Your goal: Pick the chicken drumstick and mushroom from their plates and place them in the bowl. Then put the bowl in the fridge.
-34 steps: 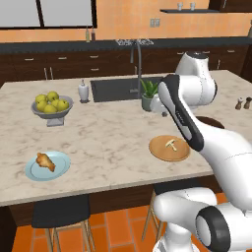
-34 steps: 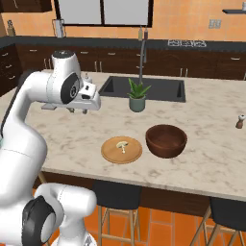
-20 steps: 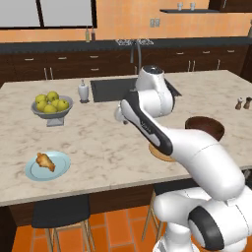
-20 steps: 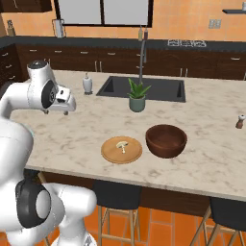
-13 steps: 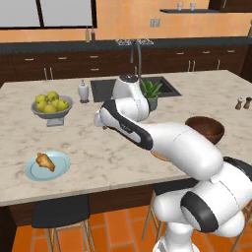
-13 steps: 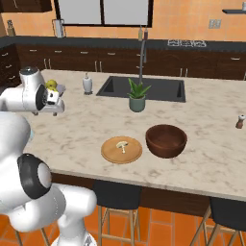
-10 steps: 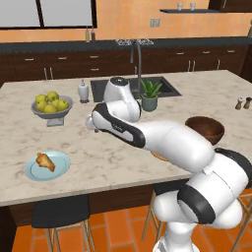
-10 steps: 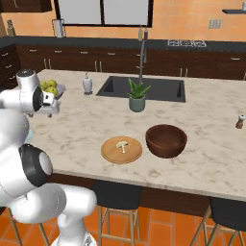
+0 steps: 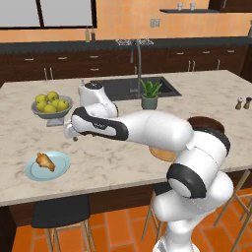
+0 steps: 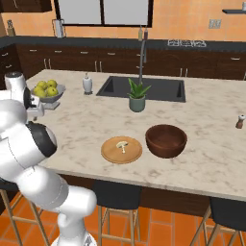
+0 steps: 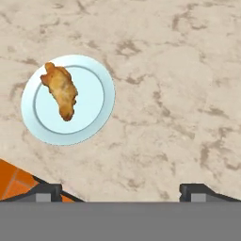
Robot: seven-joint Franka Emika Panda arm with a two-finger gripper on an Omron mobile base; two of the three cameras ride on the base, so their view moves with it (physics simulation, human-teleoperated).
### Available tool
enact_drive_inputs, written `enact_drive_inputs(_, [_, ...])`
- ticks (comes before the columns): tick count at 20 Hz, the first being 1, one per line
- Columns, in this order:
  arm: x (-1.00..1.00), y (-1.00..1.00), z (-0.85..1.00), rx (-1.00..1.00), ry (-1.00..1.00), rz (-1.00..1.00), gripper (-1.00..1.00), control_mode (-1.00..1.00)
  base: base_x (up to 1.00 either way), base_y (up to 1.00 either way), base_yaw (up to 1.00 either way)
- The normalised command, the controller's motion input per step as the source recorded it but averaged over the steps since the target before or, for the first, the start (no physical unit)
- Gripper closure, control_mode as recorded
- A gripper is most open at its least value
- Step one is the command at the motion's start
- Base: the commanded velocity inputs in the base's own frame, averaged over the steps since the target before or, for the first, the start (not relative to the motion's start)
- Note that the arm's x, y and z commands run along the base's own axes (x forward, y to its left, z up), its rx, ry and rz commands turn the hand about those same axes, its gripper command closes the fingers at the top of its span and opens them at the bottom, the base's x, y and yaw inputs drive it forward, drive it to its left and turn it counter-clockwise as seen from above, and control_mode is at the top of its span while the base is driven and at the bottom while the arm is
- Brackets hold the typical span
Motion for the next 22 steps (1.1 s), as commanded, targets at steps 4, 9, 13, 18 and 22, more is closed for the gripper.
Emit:
enact_drive_inputs(4, [-0.08,0.50,-0.53,-0.01,0.00,0.15,-1.00,-1.00,0.00,0.00,0.00])
enact_drive_inputs(9, [0.01,0.70,-0.36,-0.01,0.02,0.07,-1.00,-1.00,0.00,0.00,0.00])
enact_drive_inputs(13, [0.03,0.43,-0.23,0.00,0.00,0.00,-1.00,-1.00,0.00,0.00,0.00])
enact_drive_inputs(18, [0.32,0.44,-0.20,-0.01,0.01,0.00,-1.00,-1.00,0.00,0.00,0.00])
enact_drive_inputs(22, [0.10,0.48,-0.21,0.00,0.05,0.00,-1.00,-1.00,0.00,0.00,0.00])
